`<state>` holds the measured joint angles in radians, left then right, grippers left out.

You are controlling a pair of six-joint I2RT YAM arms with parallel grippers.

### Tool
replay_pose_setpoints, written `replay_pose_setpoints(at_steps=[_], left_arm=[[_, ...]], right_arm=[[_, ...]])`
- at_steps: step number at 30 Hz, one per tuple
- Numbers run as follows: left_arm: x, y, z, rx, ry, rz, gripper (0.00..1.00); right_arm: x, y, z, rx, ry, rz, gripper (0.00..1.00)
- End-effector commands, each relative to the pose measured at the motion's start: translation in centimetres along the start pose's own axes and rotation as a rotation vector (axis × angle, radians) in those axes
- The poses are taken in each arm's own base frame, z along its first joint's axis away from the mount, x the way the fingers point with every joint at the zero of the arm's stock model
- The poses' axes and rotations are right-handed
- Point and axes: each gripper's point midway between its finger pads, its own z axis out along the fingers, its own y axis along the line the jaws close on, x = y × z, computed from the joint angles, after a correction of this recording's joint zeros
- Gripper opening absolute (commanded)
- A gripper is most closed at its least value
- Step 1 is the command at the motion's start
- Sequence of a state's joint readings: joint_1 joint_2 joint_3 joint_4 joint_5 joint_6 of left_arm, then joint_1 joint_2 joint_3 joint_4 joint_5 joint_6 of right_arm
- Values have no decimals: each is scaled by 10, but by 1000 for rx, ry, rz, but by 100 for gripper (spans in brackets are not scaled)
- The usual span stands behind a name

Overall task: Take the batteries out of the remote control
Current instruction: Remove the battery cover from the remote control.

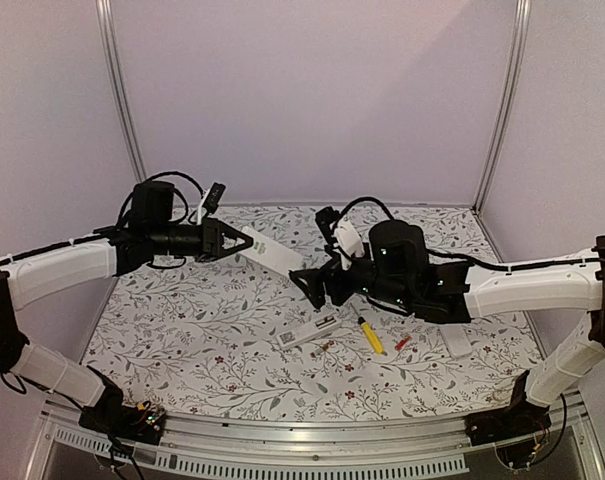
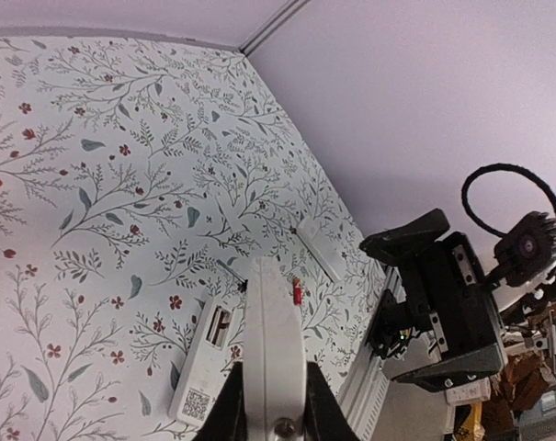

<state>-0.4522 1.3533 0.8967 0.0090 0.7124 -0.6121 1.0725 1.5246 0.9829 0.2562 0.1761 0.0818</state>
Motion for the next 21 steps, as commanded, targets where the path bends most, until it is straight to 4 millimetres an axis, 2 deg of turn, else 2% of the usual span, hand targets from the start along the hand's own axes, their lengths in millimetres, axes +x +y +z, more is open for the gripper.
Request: replay_pose_setpoints(at_steps=[1, 7, 11, 15, 19, 21], left_arm=[[-38, -23, -20, 14, -133, 206, 0], [-54, -41, -39, 59, -181, 238, 0], [-64, -49, -41, 45, -170, 277, 0], [-60, -56, -42, 85, -162, 288, 0], [-53, -66, -47, 142, -176, 342, 0], [-46, -65, -48, 143, -171, 362, 0]], right_arm=[[-32, -2, -10, -30, -71, 162, 99], [-47, -20, -19, -53, -86, 337, 99], [-65, -28, -29, -81, -113, 403, 99], [-86, -30, -40, -112, -137, 429, 99], [-83, -35, -47, -104, -133, 433, 99], [-72, -41, -49, -91, -116, 445, 99]])
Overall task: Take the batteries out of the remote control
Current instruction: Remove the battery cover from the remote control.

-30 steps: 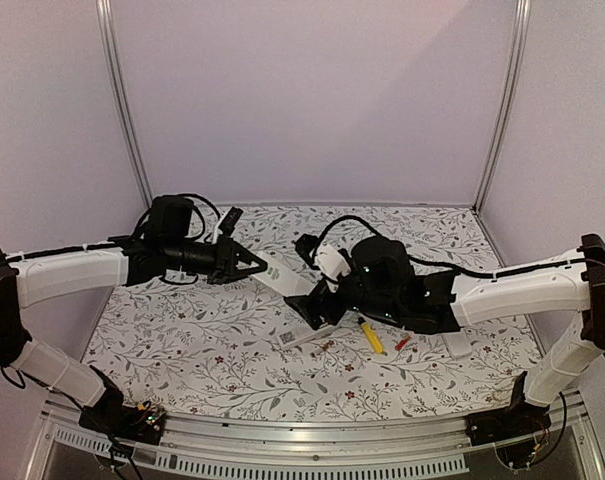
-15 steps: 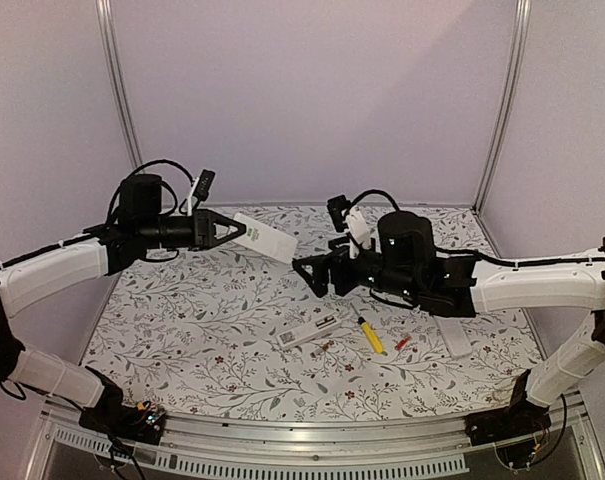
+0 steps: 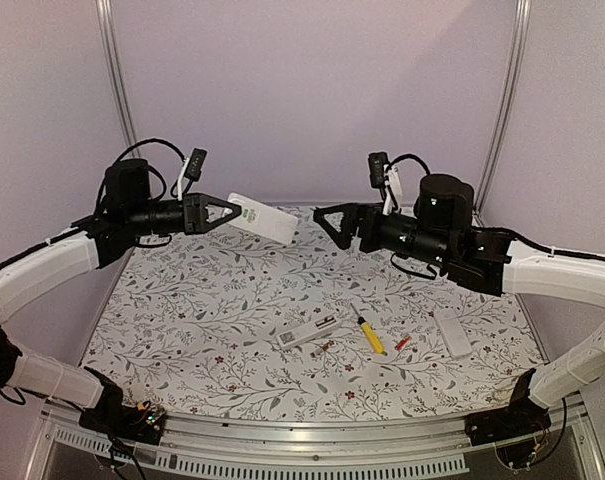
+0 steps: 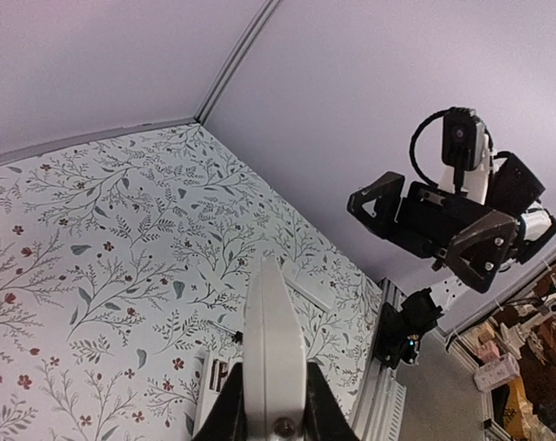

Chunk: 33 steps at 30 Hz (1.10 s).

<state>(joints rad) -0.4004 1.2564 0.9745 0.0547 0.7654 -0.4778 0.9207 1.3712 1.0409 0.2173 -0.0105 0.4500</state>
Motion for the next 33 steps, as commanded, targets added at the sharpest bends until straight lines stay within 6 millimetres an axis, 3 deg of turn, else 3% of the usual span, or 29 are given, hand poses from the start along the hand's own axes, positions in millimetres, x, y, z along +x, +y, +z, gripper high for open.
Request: replay_pose_setpoints(at_steps=[1, 6, 11, 15, 19, 33], left_arm=[[3, -15, -9, 56, -21, 96, 0], [15, -24, -6, 139, 6, 89, 0], [29, -26, 3, 203, 51, 51, 0], [36, -22, 7, 203, 72, 29, 0], [36, -22, 7, 206, 75, 35, 0], [36, -26, 4, 212, 80, 64, 0]], right_arm=[[8, -12, -13, 8, 41, 49, 99], [31, -34, -16, 35, 93, 109, 99], [54, -24, -3, -83, 126, 175, 96], [56, -10, 9, -169, 139, 207, 88], [59, 3, 20, -210, 153, 186, 83], [80, 14, 57, -318, 224, 156, 67]])
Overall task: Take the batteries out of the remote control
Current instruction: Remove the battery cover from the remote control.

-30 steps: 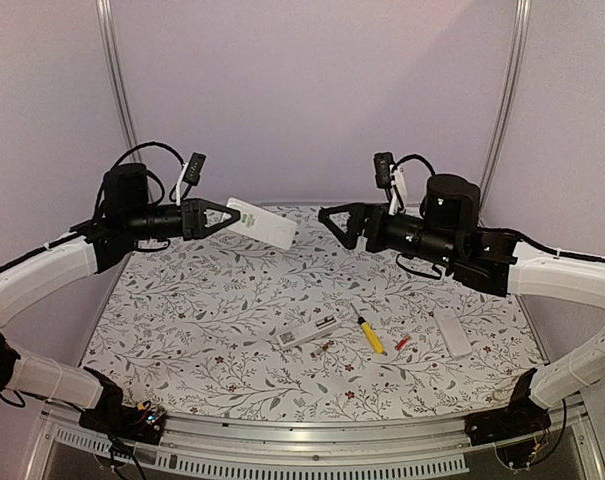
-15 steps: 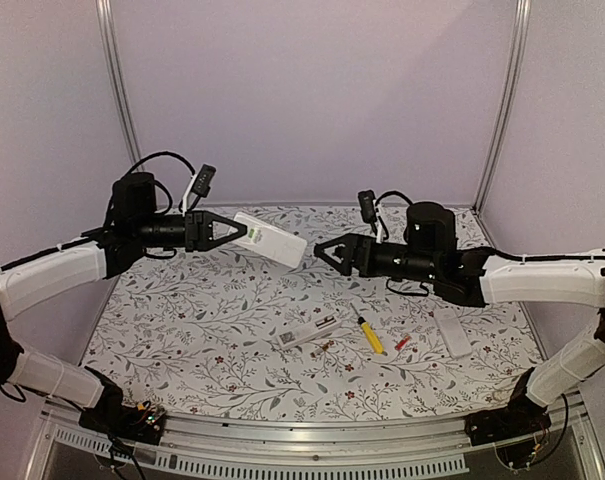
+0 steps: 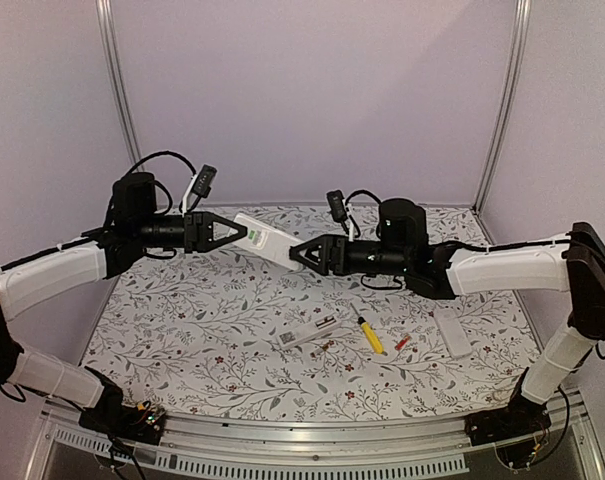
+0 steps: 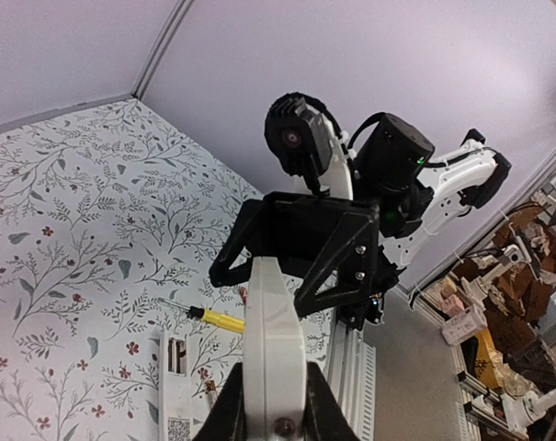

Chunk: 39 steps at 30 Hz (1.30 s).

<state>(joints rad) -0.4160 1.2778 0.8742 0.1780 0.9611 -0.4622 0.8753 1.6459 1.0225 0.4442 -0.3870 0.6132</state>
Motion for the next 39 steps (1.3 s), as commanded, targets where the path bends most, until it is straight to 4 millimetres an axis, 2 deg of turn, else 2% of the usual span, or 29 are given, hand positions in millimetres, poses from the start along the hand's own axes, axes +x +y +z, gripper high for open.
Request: replay_pose_setpoints(at_steps=[1, 7, 15, 21, 32, 39], left_arm=[[-4, -8, 0, 20, -4, 47, 0], [-3, -7, 0, 16, -2, 45, 0], [0, -5, 2, 25, 9, 35, 0], [1, -6, 2, 37, 16, 36, 0], [1, -10, 3, 56, 22, 40, 0], [-1, -13, 1, 61, 17, 51, 0]], right_arm=[[-4, 13, 8, -71, 6, -33, 65], [3, 9, 15, -79, 27, -31, 55], [1, -2, 16, -37, -5, -28, 43], [0, -1, 20, -51, -15, -25, 39], [2, -5, 23, -48, -18, -4, 21], [8, -9, 24, -48, -3, 3, 18]])
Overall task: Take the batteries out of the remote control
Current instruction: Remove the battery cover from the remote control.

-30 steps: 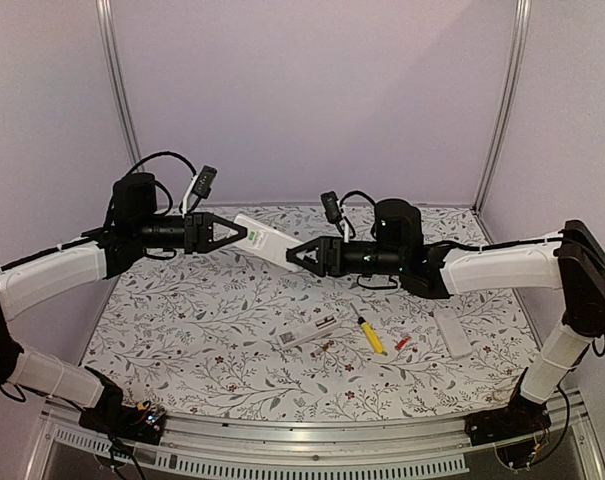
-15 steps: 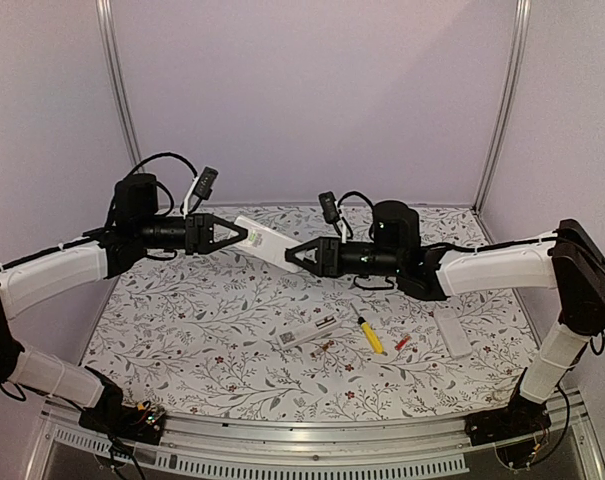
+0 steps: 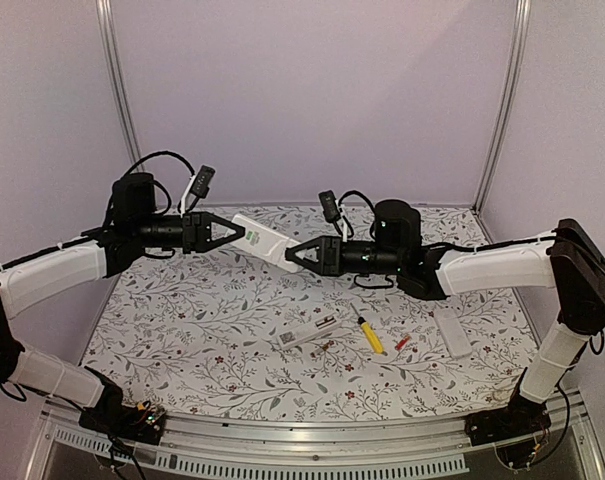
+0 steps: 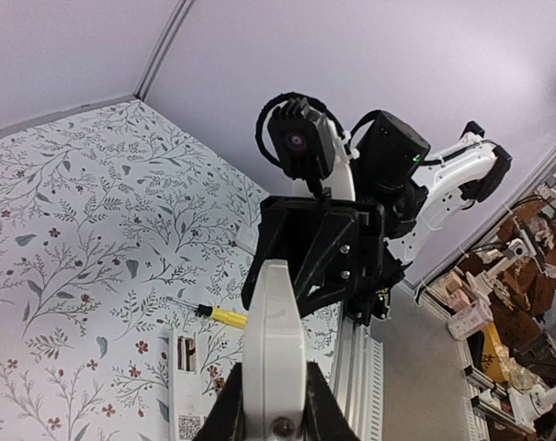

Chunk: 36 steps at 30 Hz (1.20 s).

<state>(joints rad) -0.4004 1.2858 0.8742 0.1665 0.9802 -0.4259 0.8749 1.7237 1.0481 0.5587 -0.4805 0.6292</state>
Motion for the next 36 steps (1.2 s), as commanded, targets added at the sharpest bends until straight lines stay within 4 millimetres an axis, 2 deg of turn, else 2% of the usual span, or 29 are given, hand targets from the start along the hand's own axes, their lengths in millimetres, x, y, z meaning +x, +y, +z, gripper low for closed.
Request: replay_pose_setpoints(at_steps=[1, 12, 19, 36], left_arm=[[-3, -18, 3, 62, 8, 34, 0], [-8, -19, -1, 55, -4, 48, 0], [-9, -20, -2, 53, -5, 51, 0], [-13, -20, -6, 32, -15, 68, 0]], right_arm=[[6, -20, 7, 63, -13, 13, 18], [20, -32, 2, 102, 4, 44, 26], [21, -35, -1, 119, 0, 49, 29], [23, -46, -11, 184, -23, 66, 29]])
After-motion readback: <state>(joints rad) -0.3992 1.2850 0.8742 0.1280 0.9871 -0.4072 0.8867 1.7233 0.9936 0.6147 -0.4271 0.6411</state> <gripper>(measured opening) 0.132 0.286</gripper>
